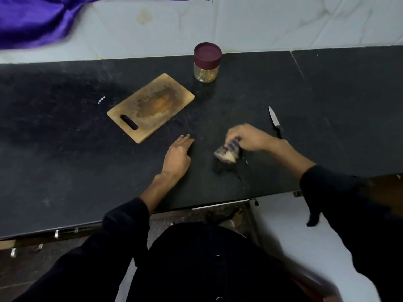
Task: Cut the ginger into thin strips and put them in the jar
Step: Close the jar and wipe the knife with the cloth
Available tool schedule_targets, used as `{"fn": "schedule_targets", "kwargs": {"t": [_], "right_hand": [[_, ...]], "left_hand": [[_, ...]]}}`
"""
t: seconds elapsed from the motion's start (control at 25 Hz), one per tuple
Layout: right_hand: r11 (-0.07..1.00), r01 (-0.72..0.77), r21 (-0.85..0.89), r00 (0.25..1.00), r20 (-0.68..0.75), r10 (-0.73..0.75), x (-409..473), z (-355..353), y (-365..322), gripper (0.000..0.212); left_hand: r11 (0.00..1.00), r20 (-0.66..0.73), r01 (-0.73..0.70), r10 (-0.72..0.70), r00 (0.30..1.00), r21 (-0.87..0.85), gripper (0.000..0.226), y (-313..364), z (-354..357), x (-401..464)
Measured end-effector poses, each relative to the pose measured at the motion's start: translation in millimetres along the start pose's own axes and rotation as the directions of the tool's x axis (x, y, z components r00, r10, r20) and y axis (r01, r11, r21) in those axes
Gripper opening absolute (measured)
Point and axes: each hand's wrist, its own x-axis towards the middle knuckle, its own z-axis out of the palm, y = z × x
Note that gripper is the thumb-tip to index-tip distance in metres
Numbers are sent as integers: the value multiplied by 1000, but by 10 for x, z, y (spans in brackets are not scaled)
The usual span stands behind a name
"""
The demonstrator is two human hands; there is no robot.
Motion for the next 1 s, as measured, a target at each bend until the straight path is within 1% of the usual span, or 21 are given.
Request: {"fn": "schedule_targets", "kwargs": {"t": [0.08, 0.12, 0.2, 0.28, 0.36, 0.44, 0.56, 0.72, 0.84, 0.92, 0.96, 1.0], "right_hand": [[999, -39, -17, 993, -113, 37, 356, -42, -25, 57], [998, -59, -11, 989, -139, 56, 521, -17, -90, 58], [997, -82, -17, 987, -141, 79, 767, 107, -231, 57], [991, -86, -100, 993, -84, 78, 806, 204, -314, 54], [986, -79, -146, 997, -25, 76, 674, 216, -238, 47], [987, -73, -143, 997, 19, 77, 443, 234, -73, 42], [985, -117, -123, 993, 18, 120, 46, 321, 123, 40], [984, -158, -79, 986, 45, 162, -481, 447, 222, 38], [978, -199, -57, 973, 107, 204, -889, 593, 251, 35], [965, -263, -3, 952, 164, 259, -1095, 607, 272, 30], [956, -289, 46, 947, 159, 278, -1138, 565, 273, 29], [950, -297, 100, 952, 112, 286, -1126, 491, 261, 28]], "left_hand": [[996, -32, 86, -87, 996, -23, 71, 67, 23, 12], [991, -49, 131, -132, 990, -30, 73, 94, 32, 12], [984, -65, 175, -177, 982, -34, 74, 121, 50, 18], [984, -53, 176, -177, 983, -21, 73, 133, 68, 1], [990, -35, 142, -141, 989, 18, 73, 175, 85, -10], [995, -20, 82, -81, 997, 62, 73, 267, 131, -6], [995, 25, -45, 43, 999, 92, 73, 499, 261, 34], [973, 142, -194, 177, 974, 121, 69, 780, 498, 56], [963, 192, -244, 219, 957, 118, 66, 850, 561, 60], [961, 203, -254, 229, 952, 107, 67, 846, 533, 71], [963, 198, -250, 227, 954, 102, 68, 833, 503, 80], [966, 187, -239, 218, 958, 98, 69, 806, 466, 90]]}}
